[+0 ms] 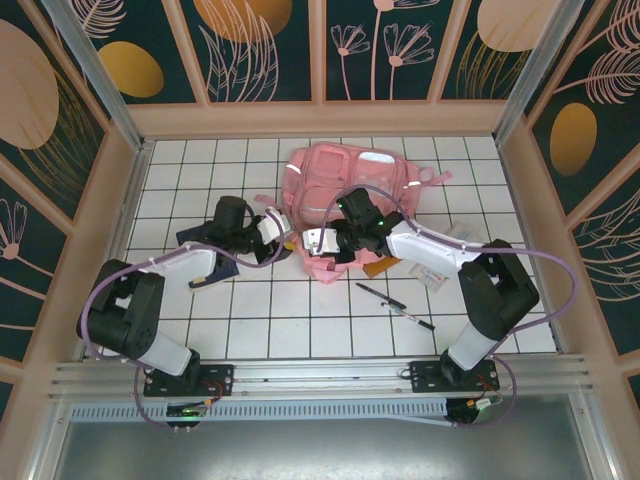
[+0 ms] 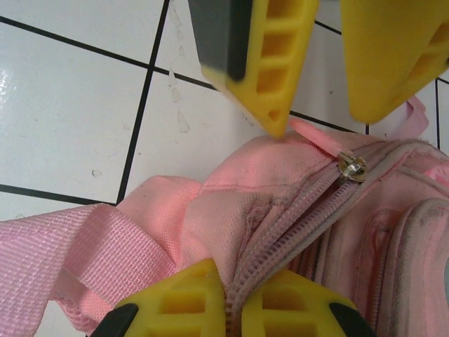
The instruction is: Pack the student bag
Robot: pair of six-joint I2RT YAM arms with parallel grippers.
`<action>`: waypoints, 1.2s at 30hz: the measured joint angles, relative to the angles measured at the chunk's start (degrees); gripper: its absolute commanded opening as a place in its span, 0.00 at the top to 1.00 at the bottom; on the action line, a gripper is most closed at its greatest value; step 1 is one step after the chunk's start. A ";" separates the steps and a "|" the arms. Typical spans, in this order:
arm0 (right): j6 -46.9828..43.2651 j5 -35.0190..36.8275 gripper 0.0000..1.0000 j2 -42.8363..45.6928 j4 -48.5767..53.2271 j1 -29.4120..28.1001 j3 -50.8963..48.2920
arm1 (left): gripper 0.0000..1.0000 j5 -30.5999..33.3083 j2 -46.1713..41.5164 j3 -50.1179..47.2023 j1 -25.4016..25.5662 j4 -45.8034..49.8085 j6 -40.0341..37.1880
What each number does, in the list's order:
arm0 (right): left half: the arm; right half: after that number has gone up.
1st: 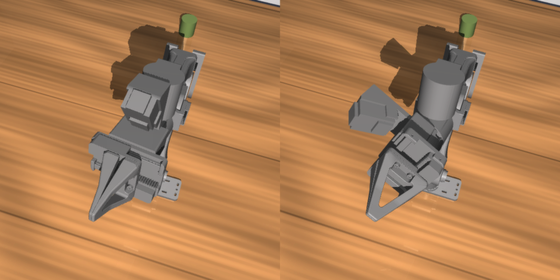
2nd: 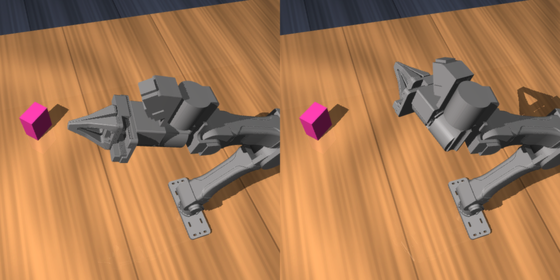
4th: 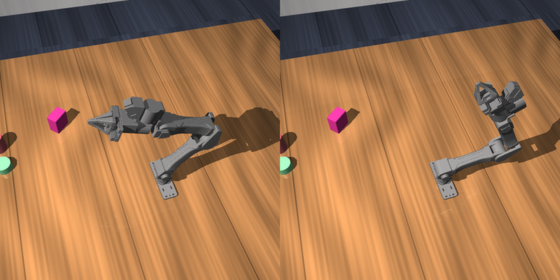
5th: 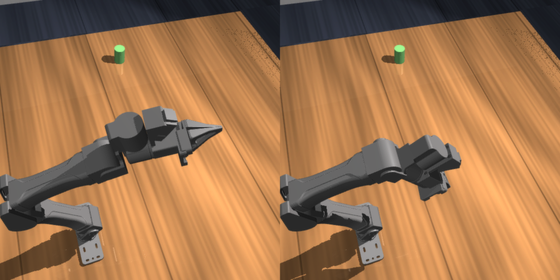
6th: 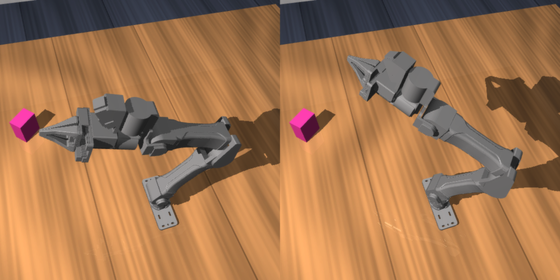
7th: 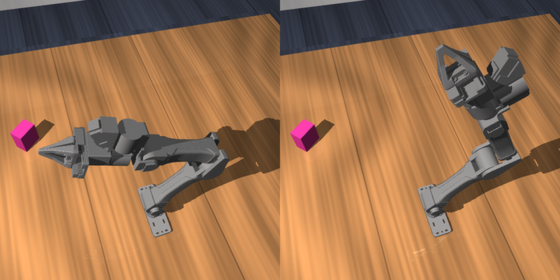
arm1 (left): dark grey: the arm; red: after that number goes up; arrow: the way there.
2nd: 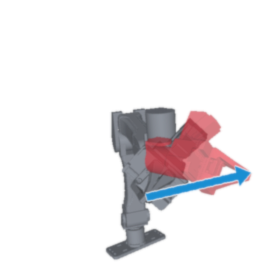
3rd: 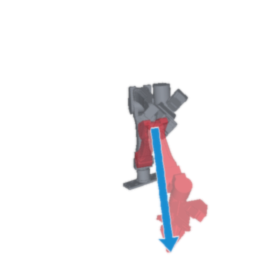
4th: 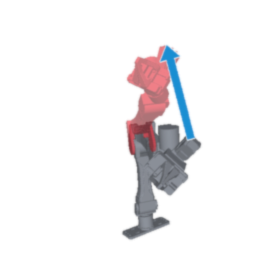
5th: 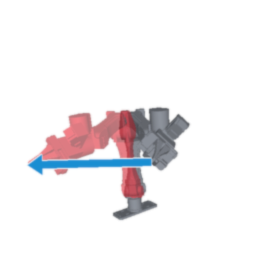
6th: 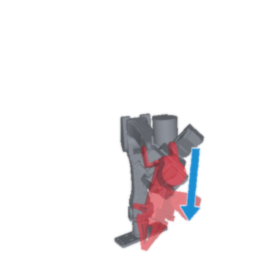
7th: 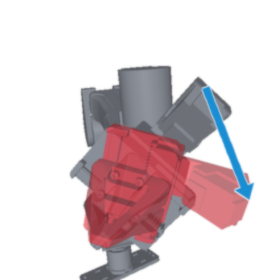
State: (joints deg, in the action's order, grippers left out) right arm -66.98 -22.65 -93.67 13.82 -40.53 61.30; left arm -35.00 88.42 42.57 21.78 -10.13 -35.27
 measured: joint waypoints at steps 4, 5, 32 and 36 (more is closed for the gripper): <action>0.00 -0.24 1.00 0.35 -0.70 0.17 -0.44 | 0.62 0.61 1.16 1.38 0.92 0.22 -2.10; 0.02 -0.44 1.00 0.48 -1.20 0.28 -0.70 | 0.70 0.57 1.16 1.38 1.01 0.15 -2.54; -1.64 2.19 1.00 4.50 -10.12 1.66 -7.63 | 1.00 25.40 2.23 9.55 -13.60 2.67 15.17; -2.62 3.28 1.00 5.70 -12.70 0.42 -11.13 | 1.00 24.20 5.77 11.82 -13.57 5.16 16.00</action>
State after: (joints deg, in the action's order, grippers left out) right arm -69.60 -19.38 -87.96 1.13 -40.12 50.17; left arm -10.81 94.19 54.39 8.21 -4.97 -19.27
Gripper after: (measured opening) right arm 0.071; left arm 0.017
